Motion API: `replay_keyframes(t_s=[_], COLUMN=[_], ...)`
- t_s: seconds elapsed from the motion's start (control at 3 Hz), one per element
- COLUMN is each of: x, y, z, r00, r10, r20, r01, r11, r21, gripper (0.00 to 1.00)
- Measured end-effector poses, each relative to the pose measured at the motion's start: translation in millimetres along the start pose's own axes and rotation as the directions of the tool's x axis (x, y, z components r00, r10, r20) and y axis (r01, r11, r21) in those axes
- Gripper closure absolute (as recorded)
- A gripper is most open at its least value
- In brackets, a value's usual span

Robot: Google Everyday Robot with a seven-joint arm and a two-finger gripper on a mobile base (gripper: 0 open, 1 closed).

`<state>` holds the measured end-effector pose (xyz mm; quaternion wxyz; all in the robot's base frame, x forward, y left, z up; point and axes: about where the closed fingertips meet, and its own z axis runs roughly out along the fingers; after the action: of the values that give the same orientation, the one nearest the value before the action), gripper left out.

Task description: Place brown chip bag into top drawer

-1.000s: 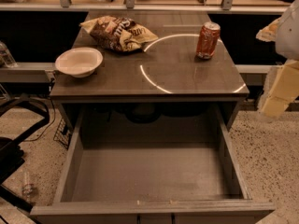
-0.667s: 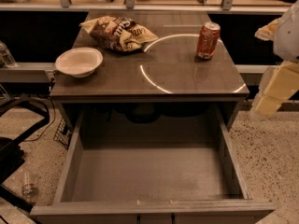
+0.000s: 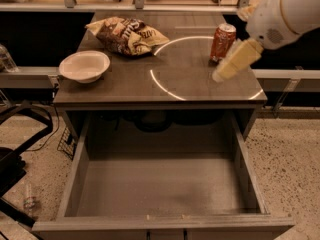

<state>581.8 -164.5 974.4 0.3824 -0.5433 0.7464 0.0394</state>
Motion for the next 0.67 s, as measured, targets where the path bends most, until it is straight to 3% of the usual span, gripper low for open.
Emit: replay_keyframes(t_s=[0.33, 0.67], x=[-42, -84], y=[-69, -114], z=[35, 57], r00=[0.986, 0.967], r10=[0.037, 0.096], r20=[0.163, 0.235], r01=[-0.052, -0.125], r11=[0.9947, 0.9857], r21=[0.089, 0.112], gripper=[0.0, 0.0])
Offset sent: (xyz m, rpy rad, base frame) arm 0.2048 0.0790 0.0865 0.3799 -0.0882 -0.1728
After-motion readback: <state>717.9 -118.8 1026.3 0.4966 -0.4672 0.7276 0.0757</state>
